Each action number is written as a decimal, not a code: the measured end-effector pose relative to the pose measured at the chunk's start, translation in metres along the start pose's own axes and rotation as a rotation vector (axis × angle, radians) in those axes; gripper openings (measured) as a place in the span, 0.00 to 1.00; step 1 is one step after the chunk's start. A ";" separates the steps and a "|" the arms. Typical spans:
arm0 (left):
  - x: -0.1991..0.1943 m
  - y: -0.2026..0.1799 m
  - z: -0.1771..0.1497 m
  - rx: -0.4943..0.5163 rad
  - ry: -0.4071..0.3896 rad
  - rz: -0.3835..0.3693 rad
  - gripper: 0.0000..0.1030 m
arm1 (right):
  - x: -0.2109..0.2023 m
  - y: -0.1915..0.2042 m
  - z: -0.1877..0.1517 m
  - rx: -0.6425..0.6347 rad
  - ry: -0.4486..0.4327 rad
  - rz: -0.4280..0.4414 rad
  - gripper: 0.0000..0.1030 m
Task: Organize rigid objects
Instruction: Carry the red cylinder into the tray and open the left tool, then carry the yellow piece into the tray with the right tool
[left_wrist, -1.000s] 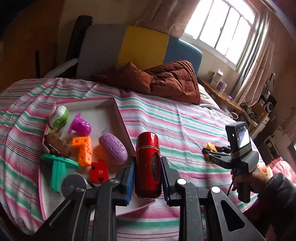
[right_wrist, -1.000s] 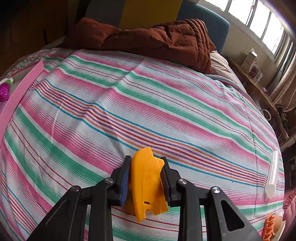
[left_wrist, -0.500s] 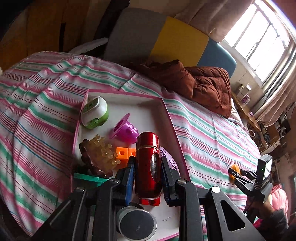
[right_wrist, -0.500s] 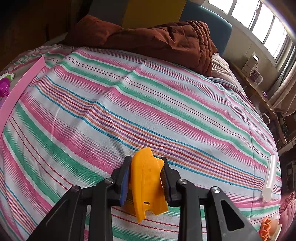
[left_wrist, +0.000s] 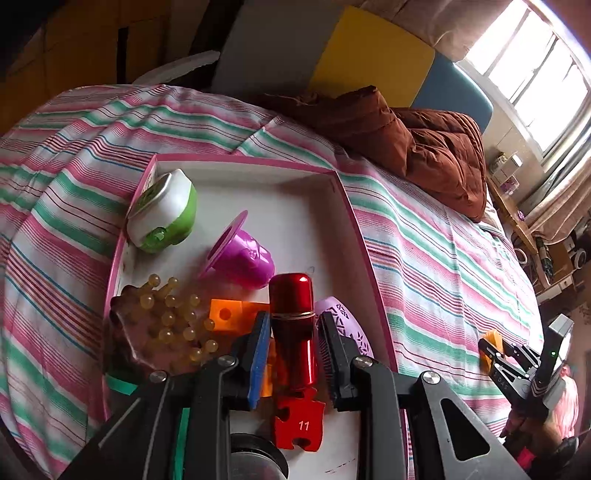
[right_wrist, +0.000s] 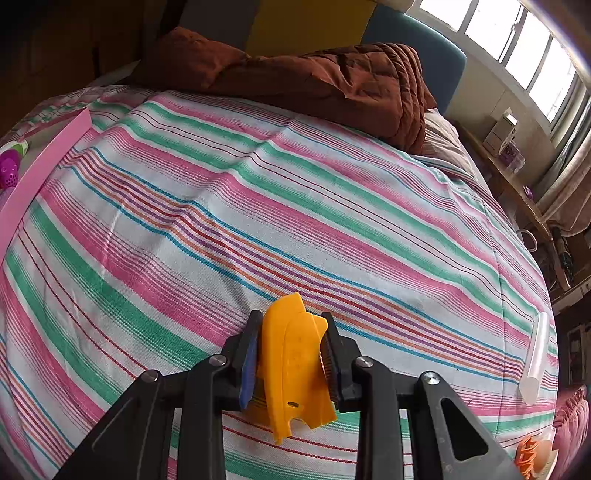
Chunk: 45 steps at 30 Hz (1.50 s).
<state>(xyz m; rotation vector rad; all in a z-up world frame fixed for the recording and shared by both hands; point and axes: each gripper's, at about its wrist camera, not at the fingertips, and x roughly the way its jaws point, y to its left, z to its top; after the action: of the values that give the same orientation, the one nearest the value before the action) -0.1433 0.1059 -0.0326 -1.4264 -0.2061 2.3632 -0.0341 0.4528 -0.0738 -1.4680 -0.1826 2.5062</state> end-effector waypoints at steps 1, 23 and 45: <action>-0.002 0.000 -0.001 0.002 -0.007 -0.002 0.27 | 0.000 0.000 0.000 -0.001 0.000 0.000 0.29; -0.067 -0.030 -0.055 0.195 -0.202 0.123 0.33 | 0.000 -0.001 0.001 0.017 0.008 0.003 0.29; -0.080 -0.021 -0.068 0.178 -0.233 0.113 0.33 | 0.000 -0.003 -0.001 0.086 0.025 0.006 0.29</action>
<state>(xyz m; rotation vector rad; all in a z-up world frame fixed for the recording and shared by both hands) -0.0452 0.0900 0.0071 -1.1074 0.0256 2.5660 -0.0331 0.4551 -0.0731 -1.4674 -0.0653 2.4663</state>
